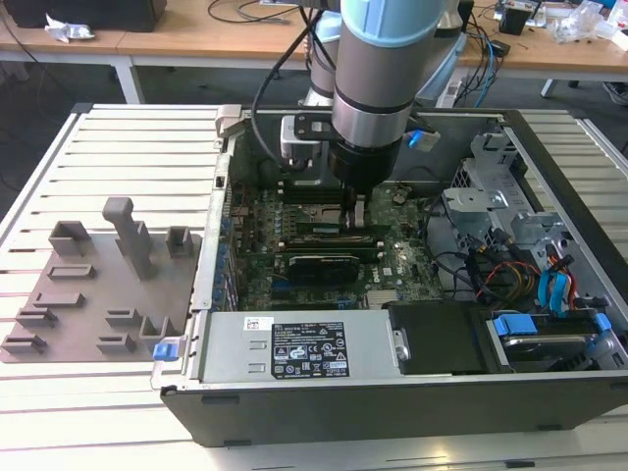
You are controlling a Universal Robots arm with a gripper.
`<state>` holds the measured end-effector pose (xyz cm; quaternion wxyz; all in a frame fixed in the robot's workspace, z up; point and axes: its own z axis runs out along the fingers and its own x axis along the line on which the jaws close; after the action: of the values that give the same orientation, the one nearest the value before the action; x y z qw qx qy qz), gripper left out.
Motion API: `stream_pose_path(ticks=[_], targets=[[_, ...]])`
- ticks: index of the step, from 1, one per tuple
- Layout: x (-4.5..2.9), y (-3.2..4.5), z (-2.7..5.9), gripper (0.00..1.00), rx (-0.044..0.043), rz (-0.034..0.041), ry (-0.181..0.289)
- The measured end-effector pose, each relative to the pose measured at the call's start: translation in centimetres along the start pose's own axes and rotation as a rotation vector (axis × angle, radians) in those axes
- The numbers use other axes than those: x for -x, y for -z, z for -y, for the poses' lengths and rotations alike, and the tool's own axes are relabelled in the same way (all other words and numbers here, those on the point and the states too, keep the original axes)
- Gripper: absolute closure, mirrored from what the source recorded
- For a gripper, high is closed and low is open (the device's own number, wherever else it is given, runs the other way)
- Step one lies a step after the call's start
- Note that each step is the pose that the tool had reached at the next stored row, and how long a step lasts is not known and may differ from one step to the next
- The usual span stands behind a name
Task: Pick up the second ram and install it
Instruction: 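Insert the second ram into the second slot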
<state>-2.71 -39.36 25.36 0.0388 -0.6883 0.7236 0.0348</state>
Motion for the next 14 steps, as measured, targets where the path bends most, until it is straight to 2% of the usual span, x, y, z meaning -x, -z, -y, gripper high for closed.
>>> stream_pose_path(ticks=[5, 6, 7, 8, 10, 14], targets=[[0.18, -0.51, -0.1, 0.87, 0.0004, 0.0011, 0.003], [0.08, -0.75, -0.61, 0.87, 0.0004, 0.0013, 0.004], [0.02, -0.88, -0.65, 0.87, 0.0004, 0.0012, 0.004], [-0.02, -1.0, -0.66, 0.87, 0.0004, 0.0005, 0.004], [-0.09, -1.43, -0.74, 0.87, -0.0004, -0.0092, 0.0], [0.07, -1.81, -1.06, 0.87, -0.0003, -0.009, 0.002]])
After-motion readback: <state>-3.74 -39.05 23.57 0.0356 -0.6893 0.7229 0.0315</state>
